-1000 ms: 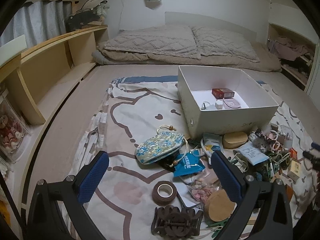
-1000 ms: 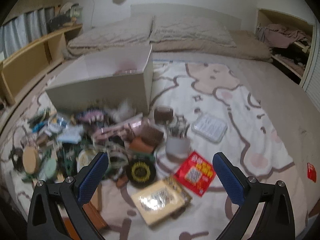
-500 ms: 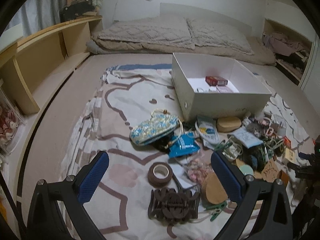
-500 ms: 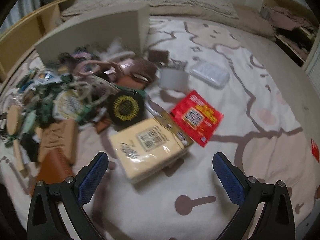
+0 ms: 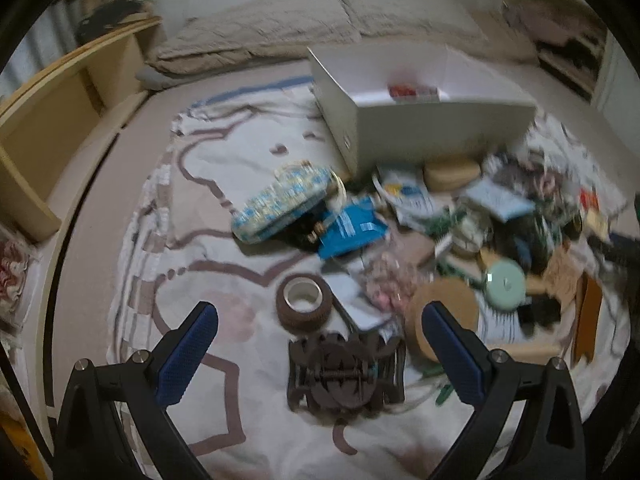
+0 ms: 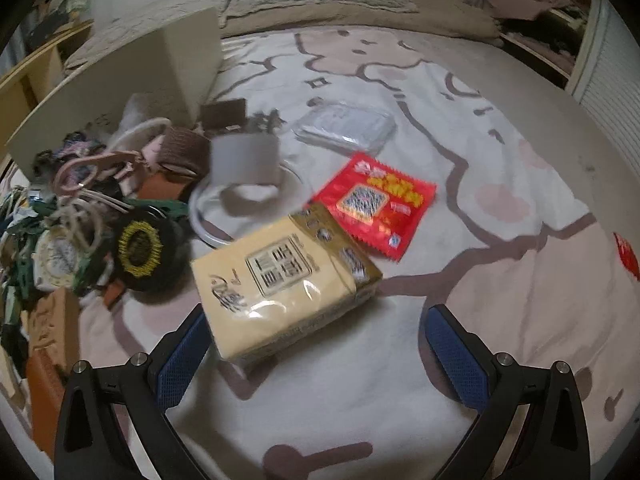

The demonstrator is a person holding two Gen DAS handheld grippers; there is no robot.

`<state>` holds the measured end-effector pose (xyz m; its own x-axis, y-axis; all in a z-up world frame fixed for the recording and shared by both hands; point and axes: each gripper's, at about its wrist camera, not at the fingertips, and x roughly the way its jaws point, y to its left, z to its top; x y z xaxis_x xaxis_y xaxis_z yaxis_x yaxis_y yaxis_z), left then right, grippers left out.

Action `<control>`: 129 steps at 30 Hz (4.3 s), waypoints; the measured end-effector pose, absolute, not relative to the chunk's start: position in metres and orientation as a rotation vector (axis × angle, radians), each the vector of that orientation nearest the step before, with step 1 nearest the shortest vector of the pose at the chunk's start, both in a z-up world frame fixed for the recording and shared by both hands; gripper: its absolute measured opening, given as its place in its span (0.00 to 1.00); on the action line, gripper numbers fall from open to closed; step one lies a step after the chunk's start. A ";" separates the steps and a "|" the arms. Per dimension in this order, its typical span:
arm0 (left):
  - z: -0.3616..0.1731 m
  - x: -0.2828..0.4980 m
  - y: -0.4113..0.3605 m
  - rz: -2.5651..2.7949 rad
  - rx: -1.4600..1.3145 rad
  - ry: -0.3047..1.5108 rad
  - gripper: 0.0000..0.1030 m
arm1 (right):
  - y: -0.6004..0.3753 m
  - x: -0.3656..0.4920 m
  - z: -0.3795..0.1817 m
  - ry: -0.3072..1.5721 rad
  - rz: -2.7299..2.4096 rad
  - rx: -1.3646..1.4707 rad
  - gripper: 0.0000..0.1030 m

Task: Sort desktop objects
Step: 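Move both grippers back toward the remaining pile of items, then lower the left gripper over the brown claw clip while the right gripper approaches the cream tissue pack, then close the left gripper on the brown claw clip while the right gripper closes on the tissue pack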

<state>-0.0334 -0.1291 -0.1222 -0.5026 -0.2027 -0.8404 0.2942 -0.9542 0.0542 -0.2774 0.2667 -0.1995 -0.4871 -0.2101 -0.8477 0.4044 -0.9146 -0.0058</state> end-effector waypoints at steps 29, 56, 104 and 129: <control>-0.184 -0.039 -0.144 -2.245 1.728 0.063 1.00 | 0.269 -0.276 -0.208 0.250 -2.452 1.264 1.00; -0.167 -0.035 -0.150 -2.467 1.752 0.258 1.00 | 0.269 -0.277 -0.211 0.245 -2.469 1.231 1.00; -0.184 -0.042 -0.151 -2.347 1.822 0.077 0.75 | 0.274 -0.278 -0.197 0.335 -2.327 1.258 1.00; -0.183 -0.051 -0.178 -2.229 1.699 0.240 0.64 | 0.241 -0.268 -0.187 0.451 -2.091 1.226 1.00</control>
<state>-0.0515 -0.1781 -0.1833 -0.2362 -0.1557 -0.9591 0.3560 -0.9323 0.0637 -0.2685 0.2405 -0.1875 -0.3402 -0.3684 -0.8652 0.6925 -0.7206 0.0346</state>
